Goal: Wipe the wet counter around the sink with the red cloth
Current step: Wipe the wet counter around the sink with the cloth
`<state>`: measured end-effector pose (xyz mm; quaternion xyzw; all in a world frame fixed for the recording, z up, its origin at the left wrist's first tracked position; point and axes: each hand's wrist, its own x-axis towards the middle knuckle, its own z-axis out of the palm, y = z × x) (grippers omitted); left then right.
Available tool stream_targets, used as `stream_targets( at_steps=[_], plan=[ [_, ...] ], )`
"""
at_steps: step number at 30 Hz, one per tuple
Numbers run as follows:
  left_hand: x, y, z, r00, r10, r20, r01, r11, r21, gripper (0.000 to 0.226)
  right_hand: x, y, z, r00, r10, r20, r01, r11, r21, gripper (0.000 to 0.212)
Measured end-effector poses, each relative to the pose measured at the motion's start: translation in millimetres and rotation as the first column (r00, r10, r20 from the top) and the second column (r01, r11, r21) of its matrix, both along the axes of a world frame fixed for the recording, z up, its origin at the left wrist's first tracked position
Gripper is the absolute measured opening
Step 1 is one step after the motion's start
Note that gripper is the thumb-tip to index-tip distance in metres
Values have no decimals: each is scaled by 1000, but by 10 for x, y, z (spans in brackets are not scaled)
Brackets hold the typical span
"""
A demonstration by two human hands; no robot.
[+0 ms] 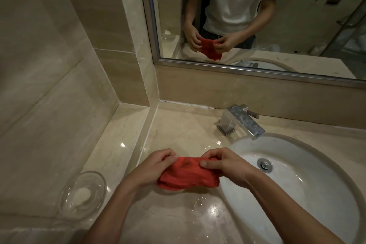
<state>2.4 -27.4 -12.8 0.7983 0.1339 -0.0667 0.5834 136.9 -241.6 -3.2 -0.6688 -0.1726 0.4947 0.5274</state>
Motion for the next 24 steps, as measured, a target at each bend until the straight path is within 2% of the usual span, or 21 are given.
stream_targets(
  at_steps=[3,5,8,10,13,15,17,19,22,24],
  plan=[
    [-3,66,-4,998,-61,-25,61,998,-1,16,69,23,-12,977,49,207,-43,999,-34,11],
    [3,122,-7,997,-73,-32,74,996,54,20,101,41,-35,945,15,325,-8,1000,-23,13],
    [65,175,66,978,146,146,-170,970,174,20,86,140,-29,868,-183,462,160,983,88,12],
    [103,204,119,943,212,258,-267,943,199,20,81,224,-18,829,-258,497,211,966,151,15],
    [25,248,19,959,84,270,-180,918,354,17,58,214,-170,771,-135,622,108,991,80,19],
    [-107,235,-209,986,-14,167,-68,877,476,27,-35,132,-384,729,15,684,21,999,-45,18],
    [-244,157,-472,996,-73,46,34,816,576,24,-214,54,-574,728,152,668,-67,986,-150,14],
    [-339,68,-692,992,-114,59,56,796,602,20,-369,11,-734,697,237,677,-115,969,-220,6],
    [-369,57,-792,989,-124,82,51,799,599,24,-369,9,-796,668,269,694,-119,959,-257,8],
    [-363,87,-771,991,-131,37,81,789,609,23,-313,26,-758,665,294,687,-141,952,-271,10]
  ],
)
